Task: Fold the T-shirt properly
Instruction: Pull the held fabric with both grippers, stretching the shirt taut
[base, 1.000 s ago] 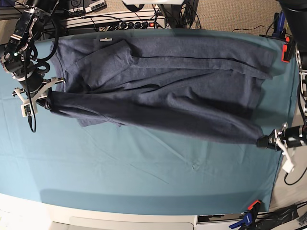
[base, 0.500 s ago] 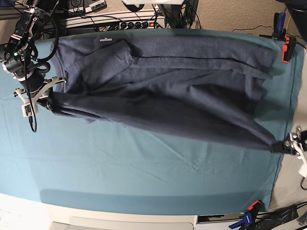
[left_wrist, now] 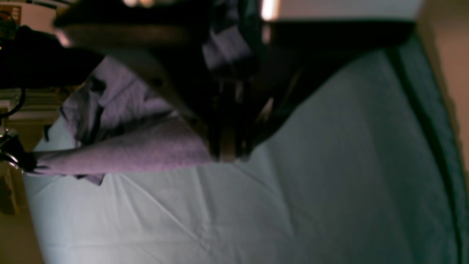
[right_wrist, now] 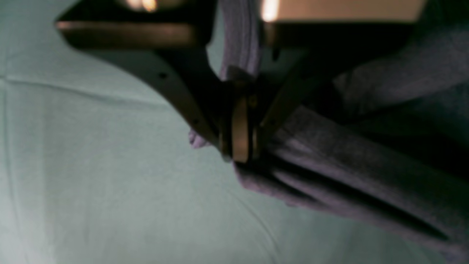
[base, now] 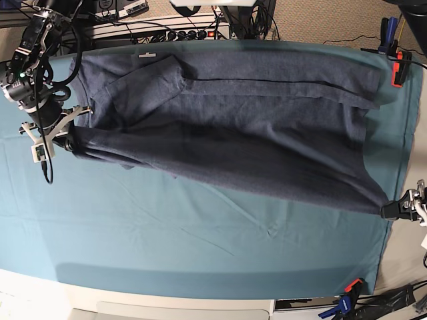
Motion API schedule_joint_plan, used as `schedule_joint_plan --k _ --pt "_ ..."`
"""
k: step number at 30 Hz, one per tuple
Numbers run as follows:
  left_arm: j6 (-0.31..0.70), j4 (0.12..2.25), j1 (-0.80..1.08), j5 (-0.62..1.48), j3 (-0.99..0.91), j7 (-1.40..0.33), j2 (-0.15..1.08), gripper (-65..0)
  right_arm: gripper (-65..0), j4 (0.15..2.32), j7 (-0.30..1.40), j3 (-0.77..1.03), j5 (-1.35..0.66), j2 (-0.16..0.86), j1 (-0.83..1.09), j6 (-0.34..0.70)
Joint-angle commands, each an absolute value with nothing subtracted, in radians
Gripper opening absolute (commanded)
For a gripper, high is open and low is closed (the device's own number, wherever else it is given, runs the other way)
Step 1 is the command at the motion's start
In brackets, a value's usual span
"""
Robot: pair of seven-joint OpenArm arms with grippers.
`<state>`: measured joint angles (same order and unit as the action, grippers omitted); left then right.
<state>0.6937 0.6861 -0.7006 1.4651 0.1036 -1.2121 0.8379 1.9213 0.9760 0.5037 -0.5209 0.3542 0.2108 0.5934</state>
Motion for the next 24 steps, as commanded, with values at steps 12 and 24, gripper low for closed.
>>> schedule_joint_plan --k 12,24 --pt "0.698 0.696 -0.708 1.484 0.096 -1.235 0.885 -65.0 -65.0 2.123 0.957 0.519 -0.426 0.374 0.311 0.575" --pt "0.698 0.696 -0.561 1.484 0.096 -1.268 0.912 -65.0 -65.0 2.123 0.959 0.521 -0.383 0.374 0.336 0.574"
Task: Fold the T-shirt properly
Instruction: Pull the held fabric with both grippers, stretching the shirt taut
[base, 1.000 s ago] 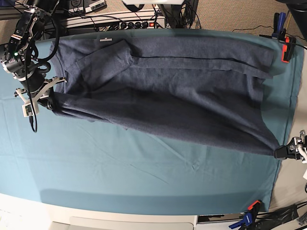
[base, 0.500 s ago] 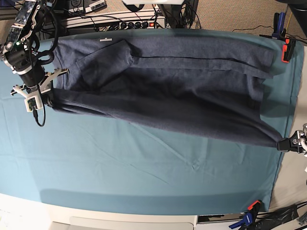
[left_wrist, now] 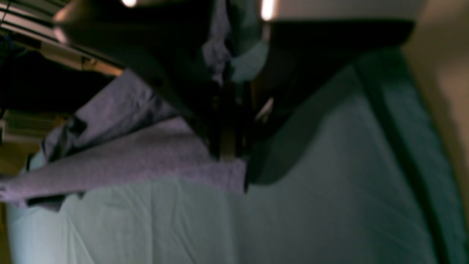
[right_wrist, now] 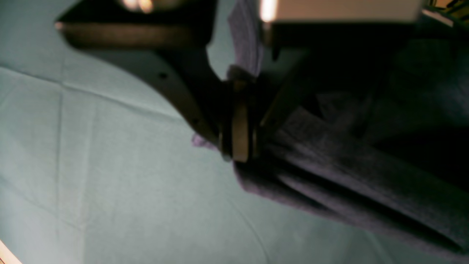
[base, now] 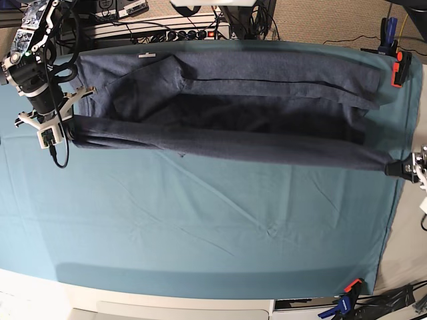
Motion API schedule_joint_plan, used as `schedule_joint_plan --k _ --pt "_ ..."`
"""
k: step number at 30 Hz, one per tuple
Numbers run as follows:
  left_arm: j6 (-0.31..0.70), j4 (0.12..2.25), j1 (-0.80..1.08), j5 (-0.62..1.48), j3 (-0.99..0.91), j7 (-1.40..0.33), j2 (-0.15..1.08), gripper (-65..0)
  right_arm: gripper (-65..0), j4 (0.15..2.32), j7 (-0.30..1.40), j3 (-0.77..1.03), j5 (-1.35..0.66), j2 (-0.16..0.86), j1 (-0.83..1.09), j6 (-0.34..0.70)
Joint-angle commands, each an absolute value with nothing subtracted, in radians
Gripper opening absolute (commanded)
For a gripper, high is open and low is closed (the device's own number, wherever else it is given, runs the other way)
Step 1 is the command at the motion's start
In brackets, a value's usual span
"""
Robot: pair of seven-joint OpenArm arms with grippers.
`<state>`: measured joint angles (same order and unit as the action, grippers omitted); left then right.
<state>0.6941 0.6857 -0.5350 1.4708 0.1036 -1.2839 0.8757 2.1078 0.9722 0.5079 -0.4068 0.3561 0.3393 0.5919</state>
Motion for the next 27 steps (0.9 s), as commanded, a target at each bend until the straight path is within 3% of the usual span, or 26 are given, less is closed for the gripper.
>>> schedule_joint_plan --k 1,27 --pt "0.698 0.696 -0.55 1.484 0.096 -1.267 0.913 -65.0 -65.0 2.123 0.959 0.521 -0.375 0.374 0.336 0.574" --pt "0.698 0.725 -0.44 1.484 0.096 -1.287 0.951 -65.0 -65.0 2.112 0.995 0.521 -0.32 0.374 0.375 0.564"
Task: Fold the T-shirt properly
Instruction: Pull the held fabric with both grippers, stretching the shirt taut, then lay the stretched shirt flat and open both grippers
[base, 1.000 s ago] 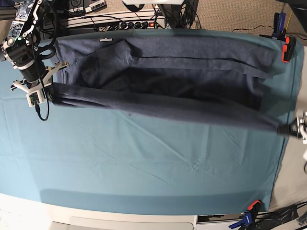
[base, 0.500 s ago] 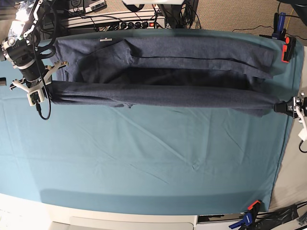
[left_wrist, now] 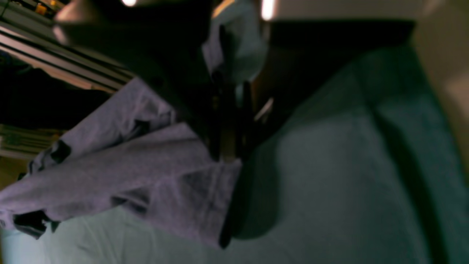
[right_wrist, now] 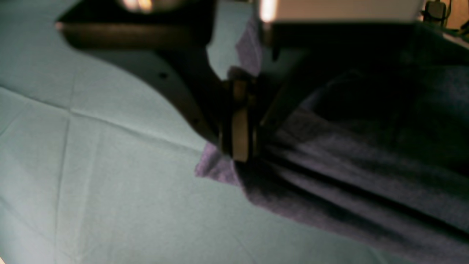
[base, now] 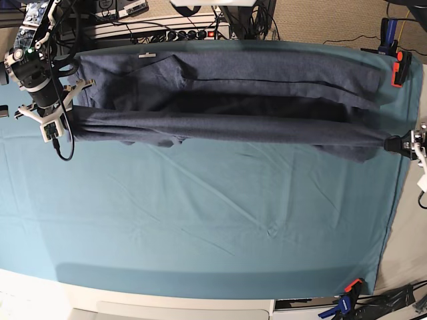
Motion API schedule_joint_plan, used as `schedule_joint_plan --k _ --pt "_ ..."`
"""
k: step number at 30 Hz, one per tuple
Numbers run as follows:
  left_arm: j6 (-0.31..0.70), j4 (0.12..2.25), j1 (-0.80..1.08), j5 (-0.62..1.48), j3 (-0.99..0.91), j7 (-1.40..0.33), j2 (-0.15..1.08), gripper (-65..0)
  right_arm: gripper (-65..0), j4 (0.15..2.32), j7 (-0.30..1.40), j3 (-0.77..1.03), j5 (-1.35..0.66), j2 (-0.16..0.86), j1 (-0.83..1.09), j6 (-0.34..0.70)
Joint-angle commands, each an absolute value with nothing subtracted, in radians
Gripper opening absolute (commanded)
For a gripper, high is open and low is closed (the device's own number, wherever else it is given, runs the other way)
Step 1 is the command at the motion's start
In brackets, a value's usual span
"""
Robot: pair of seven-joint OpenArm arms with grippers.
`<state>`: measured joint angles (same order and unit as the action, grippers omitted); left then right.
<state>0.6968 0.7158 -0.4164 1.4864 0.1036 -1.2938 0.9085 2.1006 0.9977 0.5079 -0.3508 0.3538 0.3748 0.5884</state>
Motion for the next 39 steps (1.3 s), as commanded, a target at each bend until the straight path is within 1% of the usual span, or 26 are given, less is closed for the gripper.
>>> schedule_joint_plan --k 1,7,13,23,29,35,39 --pt "0.698 0.732 -0.44 1.484 0.096 -1.287 0.957 -65.0 -65.0 2.112 0.995 0.521 -0.32 0.374 0.377 0.564" --pt "0.698 0.739 -0.434 1.484 0.096 -1.293 0.974 -65.0 -65.0 2.112 0.995 0.521 -0.32 0.374 0.382 0.563" --pt "0.698 0.739 -0.377 1.484 0.096 -1.292 0.973 -65.0 -65.0 2.112 0.995 0.521 -0.308 0.37 0.382 0.541" --pt "0.698 0.739 -0.315 1.484 0.096 -1.29 0.972 -65.0 -65.0 2.112 1.0 0.521 -0.289 0.287 0.39 0.542" --pt "0.698 0.739 -0.3 1.484 0.096 -1.29 0.972 -65.0 -65.0 2.112 0.999 0.521 -0.26 0.288 0.416 0.538" --pt "0.698 0.739 -0.278 1.484 0.096 -1.29 0.971 -65.0 -65.0 2.112 1.003 0.521 -0.26 0.287 0.432 0.496" --pt "0.698 0.739 -0.26 1.484 0.096 -1.289 0.965 -65.0 -65.0 2.112 1.005 0.521 -0.261 0.277 0.435 0.488"
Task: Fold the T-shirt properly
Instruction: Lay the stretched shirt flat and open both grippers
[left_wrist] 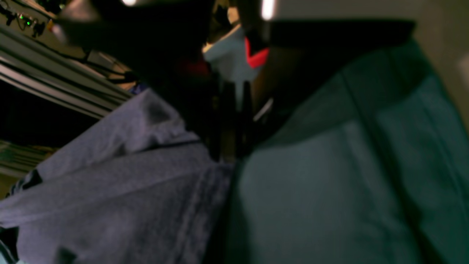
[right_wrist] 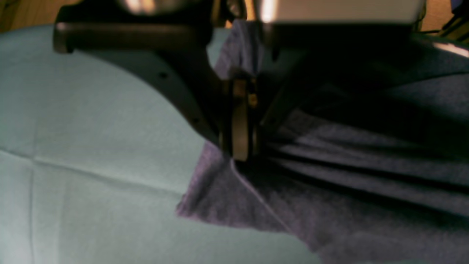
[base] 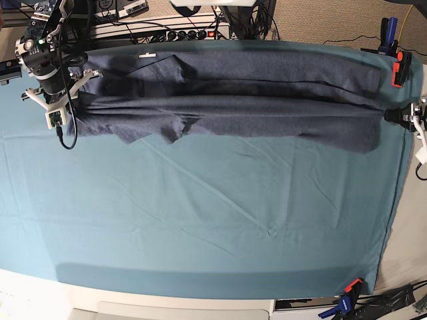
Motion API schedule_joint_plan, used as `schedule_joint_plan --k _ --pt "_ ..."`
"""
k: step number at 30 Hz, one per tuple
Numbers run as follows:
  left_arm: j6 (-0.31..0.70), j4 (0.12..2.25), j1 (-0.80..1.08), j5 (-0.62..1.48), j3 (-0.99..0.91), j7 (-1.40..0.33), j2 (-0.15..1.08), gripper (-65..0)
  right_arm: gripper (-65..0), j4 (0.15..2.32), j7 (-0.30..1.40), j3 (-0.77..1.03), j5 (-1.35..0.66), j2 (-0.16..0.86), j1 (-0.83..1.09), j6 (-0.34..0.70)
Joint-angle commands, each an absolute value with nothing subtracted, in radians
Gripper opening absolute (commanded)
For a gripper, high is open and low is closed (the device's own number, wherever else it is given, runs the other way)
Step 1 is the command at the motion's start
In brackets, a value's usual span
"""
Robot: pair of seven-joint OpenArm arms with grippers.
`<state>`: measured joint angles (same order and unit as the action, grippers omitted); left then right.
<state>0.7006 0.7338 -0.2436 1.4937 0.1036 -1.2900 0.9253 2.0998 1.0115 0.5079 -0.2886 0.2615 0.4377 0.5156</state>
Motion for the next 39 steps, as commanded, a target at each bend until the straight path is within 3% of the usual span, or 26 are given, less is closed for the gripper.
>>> schedule_joint_plan --k 1,10,11,12,14,16,17,26,39 --pt "0.698 0.739 -0.26 1.484 0.096 -1.289 0.963 -65.0 -65.0 2.112 1.004 0.521 -0.261 0.274 0.435 0.488" --pt "0.698 0.739 -0.26 1.484 0.096 -1.274 0.925 -65.0 -65.0 2.112 1.034 0.521 -0.274 0.274 0.435 0.489" --pt "0.698 0.739 -0.26 1.484 0.096 -1.273 0.926 -58.9 -65.0 2.112 1.052 0.521 -0.285 0.274 0.435 0.489" --pt "0.698 0.739 -0.26 1.484 0.096 -1.271 0.926 -51.1 -62.9 2.112 1.07 0.521 -0.298 0.274 0.436 0.489" --pt "0.698 0.739 -0.26 1.484 0.096 -1.263 0.926 -41.7 -48.0 2.112 1.09 0.521 -0.315 0.274 0.437 0.488" --pt "0.698 0.739 -0.26 1.484 0.096 -1.264 0.928 -40.9 -38.0 2.112 1.09 0.521 -0.314 0.274 0.438 0.487" --pt "0.698 0.739 -0.26 1.484 0.096 -1.264 0.929 -40.9 -36.7 2.112 1.094 0.521 -0.314 0.274 0.439 0.479" --pt "0.698 0.745 -0.279 1.484 0.095 -1.263 0.987 -40.9 -36.7 2.116 1.065 0.521 -0.345 0.275 0.437 0.475" --pt "0.698 0.777 -0.47 1.484 0.094 -1.247 1.132 -40.9 -36.7 2.219 1.053 0.521 -0.358 0.274 0.419 0.475"
